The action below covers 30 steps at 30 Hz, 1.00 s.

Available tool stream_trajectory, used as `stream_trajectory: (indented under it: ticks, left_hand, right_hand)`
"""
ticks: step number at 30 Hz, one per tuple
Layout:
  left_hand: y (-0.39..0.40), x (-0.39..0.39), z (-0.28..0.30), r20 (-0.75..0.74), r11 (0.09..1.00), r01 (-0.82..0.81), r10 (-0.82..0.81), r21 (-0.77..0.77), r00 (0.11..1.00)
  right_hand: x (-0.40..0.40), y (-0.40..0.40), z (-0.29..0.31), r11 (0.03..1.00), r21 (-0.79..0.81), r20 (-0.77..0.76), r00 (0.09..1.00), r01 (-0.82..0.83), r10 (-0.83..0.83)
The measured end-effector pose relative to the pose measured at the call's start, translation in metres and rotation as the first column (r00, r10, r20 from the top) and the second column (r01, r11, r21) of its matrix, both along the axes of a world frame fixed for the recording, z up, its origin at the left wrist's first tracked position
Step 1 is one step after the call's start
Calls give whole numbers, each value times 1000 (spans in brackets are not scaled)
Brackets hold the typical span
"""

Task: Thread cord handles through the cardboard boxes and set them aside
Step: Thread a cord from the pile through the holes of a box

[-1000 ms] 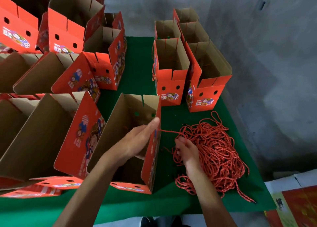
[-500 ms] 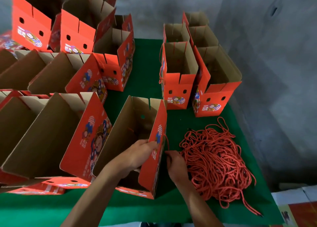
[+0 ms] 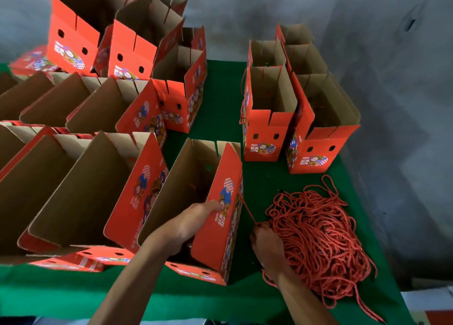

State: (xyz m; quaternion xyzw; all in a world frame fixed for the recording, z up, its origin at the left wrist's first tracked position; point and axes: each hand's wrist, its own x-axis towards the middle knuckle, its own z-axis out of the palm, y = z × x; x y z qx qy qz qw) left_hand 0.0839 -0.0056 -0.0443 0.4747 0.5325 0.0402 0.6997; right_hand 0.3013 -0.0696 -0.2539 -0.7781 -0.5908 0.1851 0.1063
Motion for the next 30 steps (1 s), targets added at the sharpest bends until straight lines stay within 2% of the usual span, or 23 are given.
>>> stream_trajectory:
  ticks: [4, 6, 9, 11, 13, 15, 18, 21, 24, 26, 28, 30]
  left_hand:
    - [0, -3, 1, 11, 1000, -7, 7, 3, 1000]
    - [0, -5, 2, 23, 1000, -22, 22, 2, 1000]
    - [0, -7, 6, 24, 999, -35, 34, 11, 999]
    - [0, -7, 7, 24, 999, -51, 50, 19, 998]
    - [0, -8, 7, 23, 998, -61, 60, 27, 998]
    - [0, -9, 7, 19, 997, -62, 61, 36, 998]
    - [1, -9, 6, 17, 998, -62, 61, 32, 998]
    - [0, -8, 5, 17, 998, -55, 55, 30, 998]
    - [-2, -4, 5, 5, 997, -47, 47, 56, 999]
    - [-4, -2, 4, 2, 997, -51, 51, 65, 999]
    - [-6, 0, 4, -1, 997, -49, 50, 66, 999]
    - [-7, 1, 4, -6, 997, -48, 49, 64, 999]
  right_hand:
    - [2, -12, 5, 968, 157, -135, 967, -197, 218]
    - [1, -23, 6, 951, 229, -289, 919, -207, 270]
    - [-1, -31, 4, 964, 231, -633, 773, 133, 45]
    - [-3, -34, 6, 913, 214, -752, 655, 349, -74]
    - [-5, -37, 9, 845, 205, -820, 559, 494, -127]
    - [-6, -40, 9, 808, 203, -832, 532, 554, -157]
    - [-4, -45, 1, 814, 172, -749, 610, 555, -258]
    - [-7, -44, -6, 893, 132, -663, 709, 429, -243]
    - [-11, -36, -6, 890, 49, -602, 725, 454, -336]
    - [-11, -28, -9, 866, -41, -476, 752, 498, -455]
    - [-10, -23, -13, 860, -85, -376, 783, 503, -495]
    - [-10, -19, -13, 865, -82, -390, 783, 496, -485]
